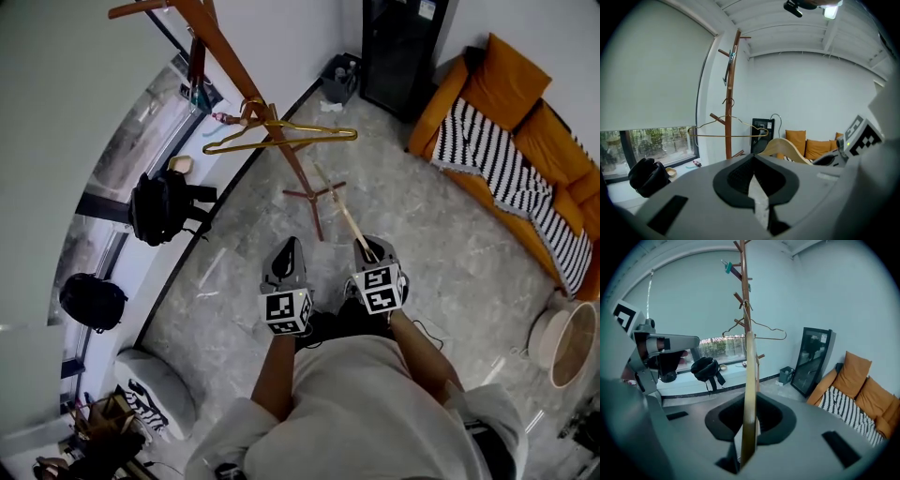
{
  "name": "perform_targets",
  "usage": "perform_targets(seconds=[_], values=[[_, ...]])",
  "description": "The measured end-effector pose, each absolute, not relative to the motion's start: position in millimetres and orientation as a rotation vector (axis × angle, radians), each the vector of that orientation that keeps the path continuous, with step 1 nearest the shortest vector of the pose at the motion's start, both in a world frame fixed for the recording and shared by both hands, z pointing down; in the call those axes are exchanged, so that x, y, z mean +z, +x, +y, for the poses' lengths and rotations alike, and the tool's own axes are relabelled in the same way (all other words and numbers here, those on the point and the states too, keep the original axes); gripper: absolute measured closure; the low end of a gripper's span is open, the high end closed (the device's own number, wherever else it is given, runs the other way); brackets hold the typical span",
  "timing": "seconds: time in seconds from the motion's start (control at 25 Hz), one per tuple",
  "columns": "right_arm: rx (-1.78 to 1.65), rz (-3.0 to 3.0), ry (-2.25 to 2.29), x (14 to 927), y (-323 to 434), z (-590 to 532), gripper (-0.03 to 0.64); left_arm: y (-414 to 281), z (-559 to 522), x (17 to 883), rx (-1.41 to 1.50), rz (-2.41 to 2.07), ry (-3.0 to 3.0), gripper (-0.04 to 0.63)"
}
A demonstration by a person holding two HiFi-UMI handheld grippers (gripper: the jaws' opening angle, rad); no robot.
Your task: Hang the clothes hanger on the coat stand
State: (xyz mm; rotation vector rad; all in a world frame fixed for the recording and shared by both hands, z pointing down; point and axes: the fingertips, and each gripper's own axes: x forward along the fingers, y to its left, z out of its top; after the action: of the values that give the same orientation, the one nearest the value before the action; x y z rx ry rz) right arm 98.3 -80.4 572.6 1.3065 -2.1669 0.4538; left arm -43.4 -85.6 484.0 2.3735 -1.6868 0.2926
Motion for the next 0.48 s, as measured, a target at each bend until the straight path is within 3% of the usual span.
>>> perform_targets(seconds=[0.48], values=[[0.463,-2.054,1.255,628,88,-124,0.581,-71,-121,516,0.330,-1.693,2.319,0.586]])
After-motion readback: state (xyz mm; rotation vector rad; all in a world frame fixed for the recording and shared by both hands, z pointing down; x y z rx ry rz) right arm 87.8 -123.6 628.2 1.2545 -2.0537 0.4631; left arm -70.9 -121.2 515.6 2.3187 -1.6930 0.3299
